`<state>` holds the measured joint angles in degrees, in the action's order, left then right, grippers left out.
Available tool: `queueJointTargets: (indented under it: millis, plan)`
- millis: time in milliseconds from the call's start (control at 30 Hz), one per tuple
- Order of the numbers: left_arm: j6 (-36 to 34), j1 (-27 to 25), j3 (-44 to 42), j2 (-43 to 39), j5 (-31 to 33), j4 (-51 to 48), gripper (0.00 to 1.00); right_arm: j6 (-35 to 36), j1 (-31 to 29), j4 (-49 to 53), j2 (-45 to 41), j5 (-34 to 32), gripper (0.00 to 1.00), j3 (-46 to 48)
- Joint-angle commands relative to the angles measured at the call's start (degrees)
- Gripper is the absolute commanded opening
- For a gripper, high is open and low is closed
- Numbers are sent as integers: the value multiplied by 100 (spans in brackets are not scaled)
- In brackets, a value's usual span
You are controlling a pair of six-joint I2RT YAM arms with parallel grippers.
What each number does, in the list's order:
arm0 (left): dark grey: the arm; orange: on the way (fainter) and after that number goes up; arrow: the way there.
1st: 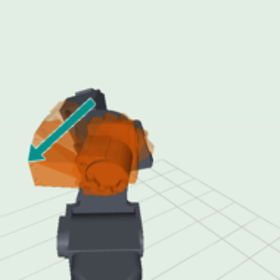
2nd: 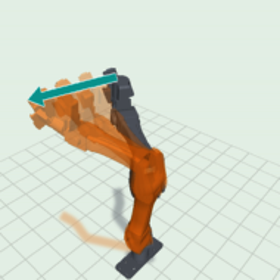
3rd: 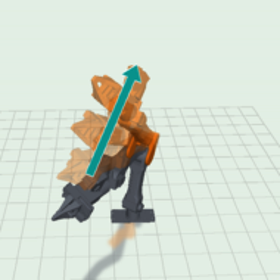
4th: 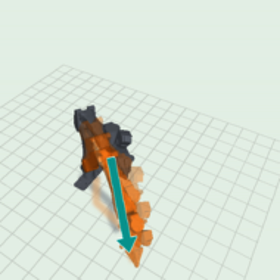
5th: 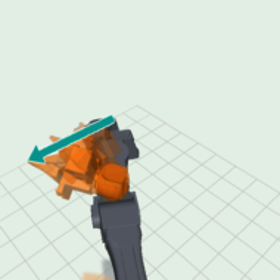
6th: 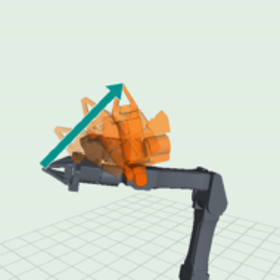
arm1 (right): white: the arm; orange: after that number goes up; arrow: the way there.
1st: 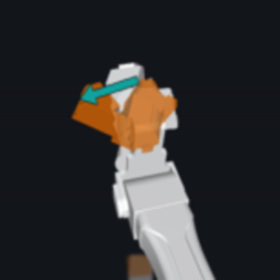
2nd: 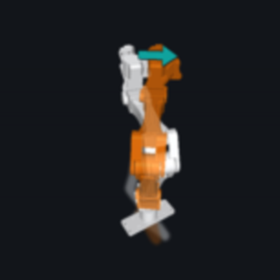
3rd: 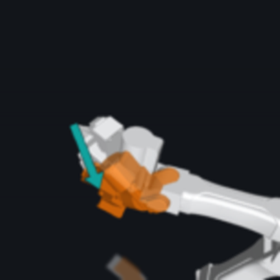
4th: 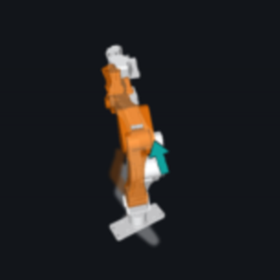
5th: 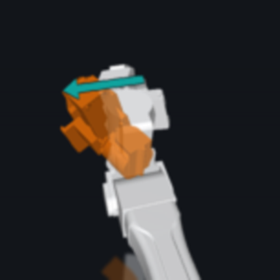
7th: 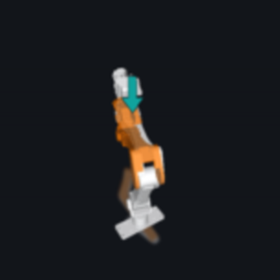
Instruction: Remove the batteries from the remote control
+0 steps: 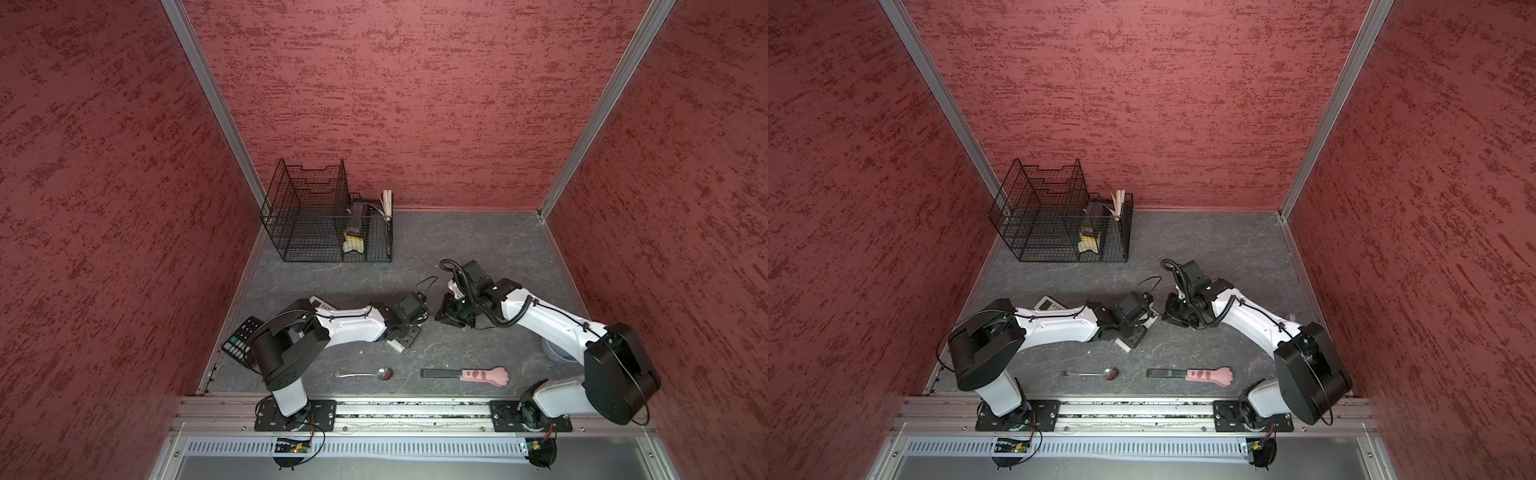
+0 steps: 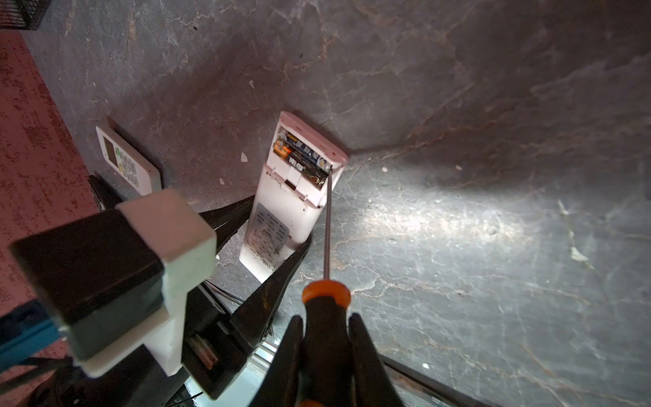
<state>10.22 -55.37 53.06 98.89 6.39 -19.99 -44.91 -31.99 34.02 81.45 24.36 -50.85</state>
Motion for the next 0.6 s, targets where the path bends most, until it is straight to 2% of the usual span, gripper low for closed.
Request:
queueJointTargets:
  millis: [0, 200, 567]
  plan:
    - [-284, -113, -85, 375, -398, 119, 56, -86, -62, -1495, 234, 339, 0, 257]
    - [-275, -116, -67, 398, -432, 114, 55, -186, -63, -1932, 95, 436, 0, 370]
    - [-240, -140, -110, 471, -476, 171, 55, -185, -66, -2015, -103, 493, 0, 173]
